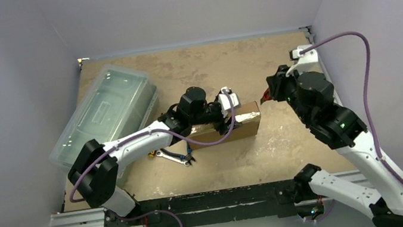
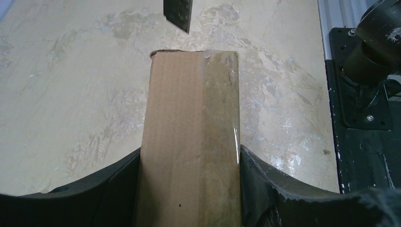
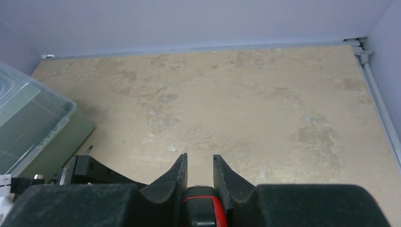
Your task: Unpack the express box
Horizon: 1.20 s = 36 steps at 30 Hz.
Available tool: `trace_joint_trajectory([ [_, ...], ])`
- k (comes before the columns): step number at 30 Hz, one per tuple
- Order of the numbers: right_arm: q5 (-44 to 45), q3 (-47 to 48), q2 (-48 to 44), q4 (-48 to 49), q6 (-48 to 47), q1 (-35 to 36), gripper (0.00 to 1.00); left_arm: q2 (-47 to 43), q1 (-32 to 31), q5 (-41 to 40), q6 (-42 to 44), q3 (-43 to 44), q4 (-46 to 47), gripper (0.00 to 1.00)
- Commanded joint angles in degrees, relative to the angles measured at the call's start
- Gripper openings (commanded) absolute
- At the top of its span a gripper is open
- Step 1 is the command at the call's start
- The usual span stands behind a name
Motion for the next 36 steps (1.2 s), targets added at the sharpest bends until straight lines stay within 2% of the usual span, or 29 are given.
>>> trace_joint_trajectory([
  [1,4.8,3.7,2.6,2.5,1.4,5.9,0.0,-3.3,-0.2,2.0,-1.7,-3.2,7.1,0.61],
  [5,11.2,5.1,5.4,-0.6,2.5,9.1,0.0,-3.5,-0.2,0.5,-1.7,-4.6,7.7,0.61],
  [10,13.2,5.8,4.6,-2.5,2.3,9.7,0.0,-3.4,-0.2,0.1,-1.8,-4.9,6.8,0.61],
  [36,10.8,3.6,5.1,0.0,3.3,9.9,0.0,-1.5,-0.2,1.5,-4.0,-4.5,8.3,0.59],
])
